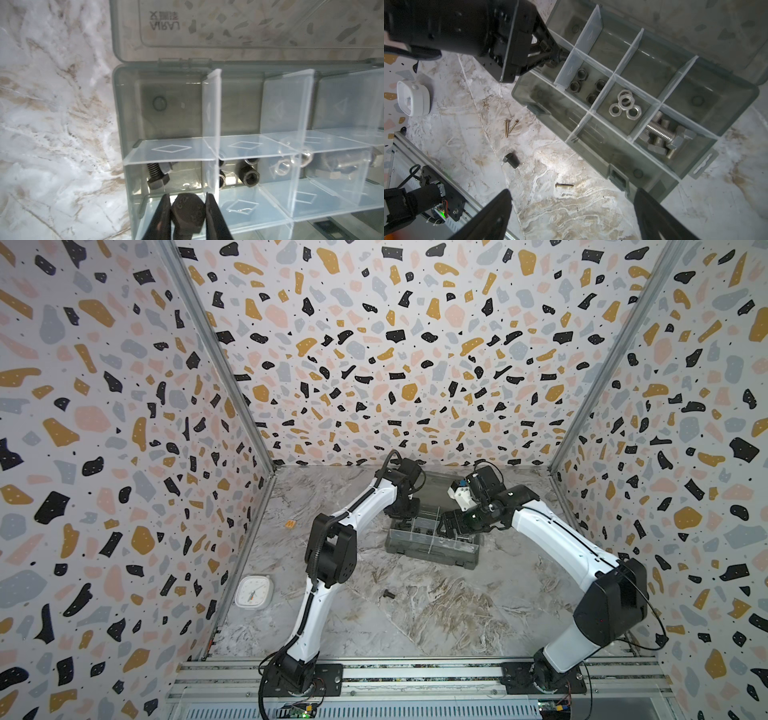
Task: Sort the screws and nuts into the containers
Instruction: 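Carry the black bolt over the organizer with the left gripper, then open the left gripper to drop the bolt into the bolt compartment, then move the left gripper down onto the last black bolt near the screws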
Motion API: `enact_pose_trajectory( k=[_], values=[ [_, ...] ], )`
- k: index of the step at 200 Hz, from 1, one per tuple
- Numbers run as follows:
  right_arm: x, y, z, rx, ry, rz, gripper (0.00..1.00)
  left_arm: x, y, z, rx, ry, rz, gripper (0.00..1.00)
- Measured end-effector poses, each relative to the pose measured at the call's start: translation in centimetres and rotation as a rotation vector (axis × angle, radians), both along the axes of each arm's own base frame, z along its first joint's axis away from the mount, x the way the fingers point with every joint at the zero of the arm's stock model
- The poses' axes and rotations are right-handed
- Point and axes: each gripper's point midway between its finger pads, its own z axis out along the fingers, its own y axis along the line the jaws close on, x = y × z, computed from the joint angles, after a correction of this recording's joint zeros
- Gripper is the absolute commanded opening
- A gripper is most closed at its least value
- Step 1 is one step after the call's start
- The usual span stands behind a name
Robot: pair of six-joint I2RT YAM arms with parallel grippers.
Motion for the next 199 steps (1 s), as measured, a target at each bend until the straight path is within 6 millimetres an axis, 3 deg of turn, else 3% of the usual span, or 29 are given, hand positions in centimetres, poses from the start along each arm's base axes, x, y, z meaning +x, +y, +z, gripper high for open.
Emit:
enact_pose_trajectory(
  k=[44,87,126,157,199],
  values=[
    [2.9,0.5,-0.7,0.007,0.007,0.006,0.93,0.6,0.7,-0.8,-0.015,0.023,0.016,0.20],
    [3.4,0.0,-1.7,0.005,0.039,0.002,0.94,0.4,0.4,-1.2,-0.028,0.038,0.005,0.56],
    [3.5,-0.5,-1.8,0.003,0.049,-0.008,0.94,0.2,0.3,-1.0,-0.035,0.040,0.003,0.58],
    [2.9,-0.8,-1.0,0.003,0.032,-0.010,0.94,-1.2,1.1,0.7,-0.036,0.033,0.004,0.58],
    [-0.1,-0.1,0.8,0.006,-0.014,0.035,0.94,-5.9,3.9,5.5,-0.043,-0.029,0.019,0.58]
  ],
)
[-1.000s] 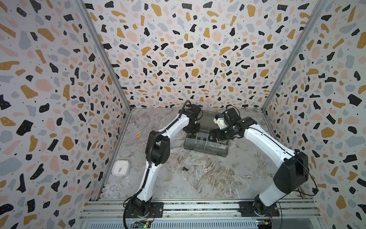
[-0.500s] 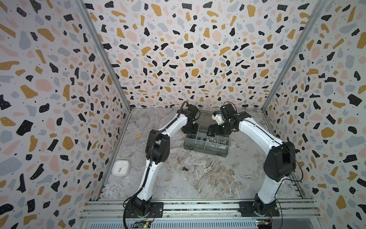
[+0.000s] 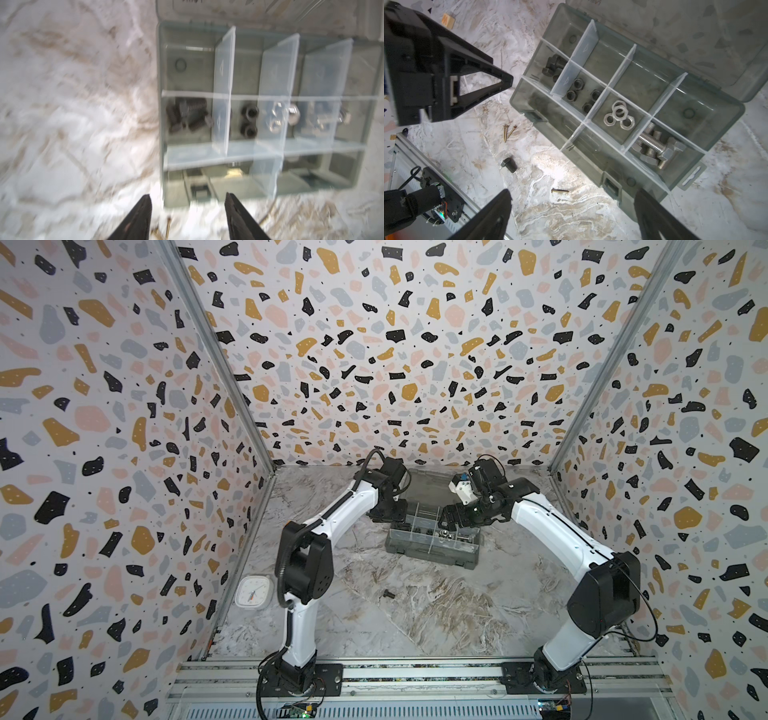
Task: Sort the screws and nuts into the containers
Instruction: 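Move the left gripper down onto the last black bolt near the screws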
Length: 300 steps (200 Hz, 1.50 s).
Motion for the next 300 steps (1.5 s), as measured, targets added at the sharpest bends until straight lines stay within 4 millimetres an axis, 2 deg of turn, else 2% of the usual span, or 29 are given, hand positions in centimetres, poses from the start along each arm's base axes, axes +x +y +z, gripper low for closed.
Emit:
enact_pose_trajectory(
  k=[10,24,40,71,82,99,132,156,200,238,300],
  values=[
    [-1.1,0.6,0.2,0.004,-0.005,0.024,0.94,-1.7,0.7,0.7,-0.005,-0.013,0.009,0.58],
    [-2.7,1.3,0.2,0.005,-0.006,0.052,0.94,-4.3,1.7,0.6,-0.007,-0.010,0.019,0.58],
    [-4.6,1.9,-0.1,0.005,0.000,0.081,0.94,-7.5,2.7,-0.7,0.004,0.018,0.026,0.58],
    [-8.6,2.7,-1.0,0.007,0.022,0.127,0.94,-13.8,4.6,-4.7,0.031,0.099,0.054,0.58],
    [-10.0,2.9,-1.1,0.008,0.027,0.143,0.94,-15.4,5.1,-5.6,0.029,0.112,0.068,0.58],
    [-12.1,3.3,-1.3,0.010,0.032,0.165,0.94,-17.0,5.4,-5.9,0.000,0.102,0.094,0.59],
    [-15.7,3.7,-1.4,0.009,0.037,0.200,0.94,-17.7,4.7,-5.7,-0.067,0.053,0.131,0.59],
    [-16.8,3.1,-1.1,0.017,0.026,0.188,0.94,-17.9,3.8,-6.2,-0.091,0.043,0.140,0.59],
    [-17.0,1.6,0.1,0.025,-0.009,0.131,0.94,-17.9,2.0,-7.9,-0.095,0.052,0.129,0.58],
    [-17.1,0.5,0.4,0.005,-0.023,0.096,0.94,-17.8,1.7,-10.3,-0.015,0.083,0.098,0.58],
    [-17.1,-0.5,0.2,-0.028,-0.021,0.063,0.94,-17.1,1.3,-10.9,0.046,0.057,0.037,0.58]
  ],
)
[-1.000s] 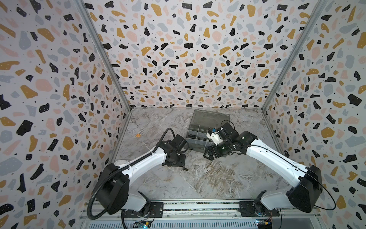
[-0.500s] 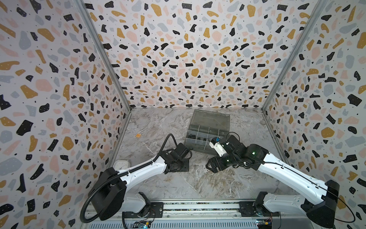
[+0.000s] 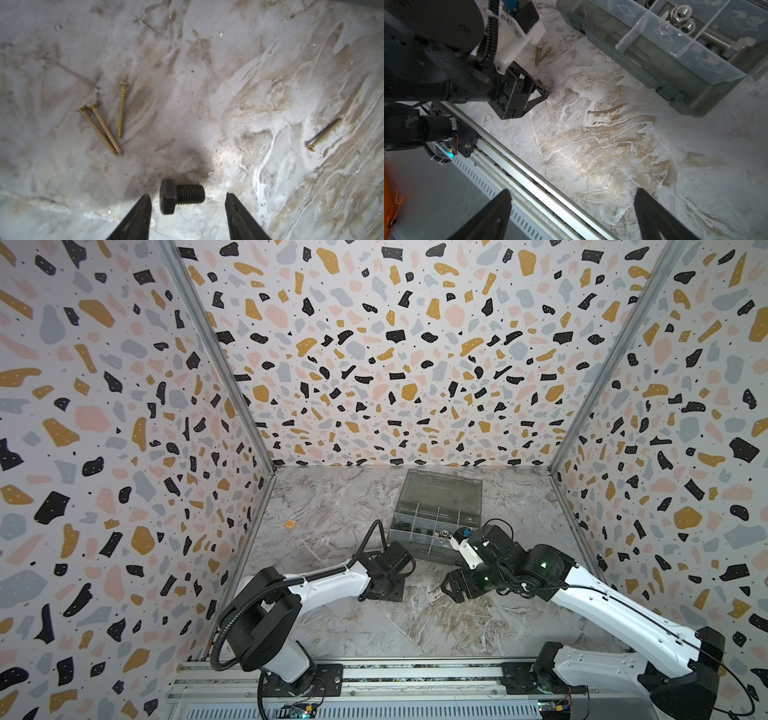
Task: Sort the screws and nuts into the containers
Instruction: 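Move the left gripper down onto the last black bolt near the screws, then close the left gripper on the black bolt and lift it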
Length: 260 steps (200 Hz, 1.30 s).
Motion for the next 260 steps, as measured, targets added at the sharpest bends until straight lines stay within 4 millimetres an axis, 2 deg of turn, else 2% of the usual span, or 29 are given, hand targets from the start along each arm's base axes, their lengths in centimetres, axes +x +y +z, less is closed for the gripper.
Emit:
enact_pose_trajectory(
  k=[87,149,196,232,260],
  values=[
    [0.0,-0.4,-0.2,-0.017,0.000,-0.010,0.94,-0.3,0.2,-1.3,0.045,0.019,-0.039,0.54],
    [-0.2,-0.7,-0.4,-0.030,0.010,-0.015,0.94,-0.3,0.3,-1.6,0.058,0.021,-0.049,0.43],
    [-0.2,-0.8,-0.4,-0.032,0.014,-0.019,0.94,-0.2,0.2,-1.6,0.062,0.017,-0.055,0.29],
    [-0.3,-1.0,-0.3,-0.032,0.011,-0.026,0.94,0.0,-0.2,-1.1,0.065,0.017,-0.069,0.27],
    [-0.3,-1.0,-0.3,-0.032,0.011,-0.028,0.94,1.0,-1.2,0.9,0.053,-0.003,-0.080,0.27]
  ],
)
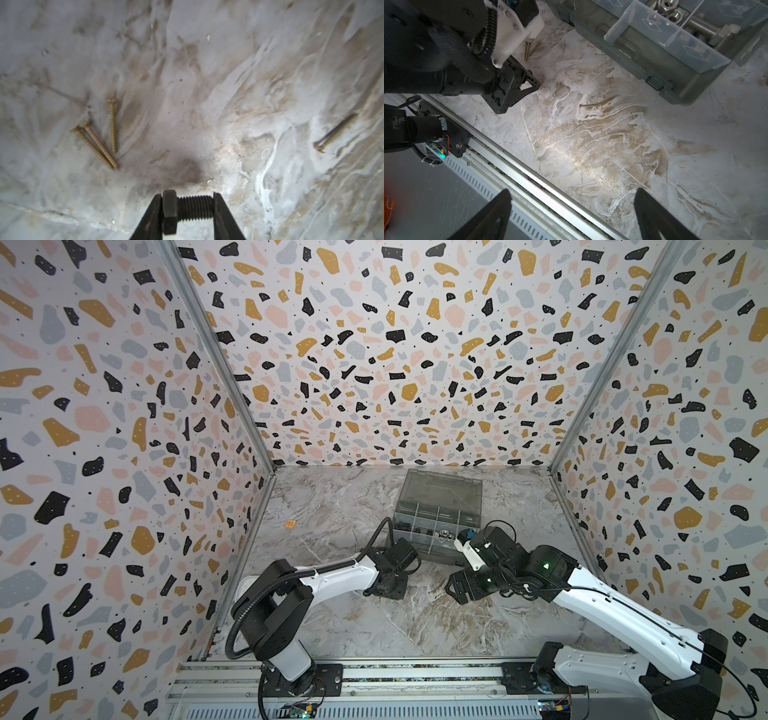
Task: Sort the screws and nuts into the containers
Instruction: 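Close the left gripper on the black bolt and lift it, then carry the black bolt over the bolt compartment and open the left gripper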
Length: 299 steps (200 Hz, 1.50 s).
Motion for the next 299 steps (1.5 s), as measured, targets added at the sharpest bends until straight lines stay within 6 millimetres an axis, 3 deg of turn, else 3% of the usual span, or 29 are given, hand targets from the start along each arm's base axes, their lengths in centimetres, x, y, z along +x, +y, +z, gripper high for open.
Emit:
enact_pose_trajectory(
  k=[55,82,137,184,224,258,299],
  values=[
    [0.4,0.3,-0.1,-0.002,0.002,-0.004,0.94,4.3,-3.4,6.9,-0.066,-0.124,-0.032,0.28],
    [1.2,0.9,-0.3,-0.012,0.009,-0.011,0.94,7.8,-4.8,8.3,-0.064,-0.158,-0.041,0.28],
    [6.1,0.9,-0.1,-0.014,0.002,-0.083,0.94,16.2,-4.8,7.6,-0.007,-0.164,-0.023,0.28],
    [10.4,0.6,-0.4,-0.011,0.010,-0.130,0.94,20.1,-3.5,6.8,-0.001,-0.147,-0.008,0.28],
    [13.5,2.2,-1.1,-0.015,0.023,-0.107,0.94,21.5,-3.0,4.8,-0.008,-0.103,-0.005,0.28],
    [15.0,2.6,-1.4,-0.015,0.029,-0.096,0.94,21.4,-2.9,3.5,-0.009,-0.066,-0.018,0.29],
    [15.6,2.0,-1.9,-0.022,0.041,-0.102,0.94,21.1,-3.1,3.2,-0.017,-0.046,-0.032,0.52]
  ],
)
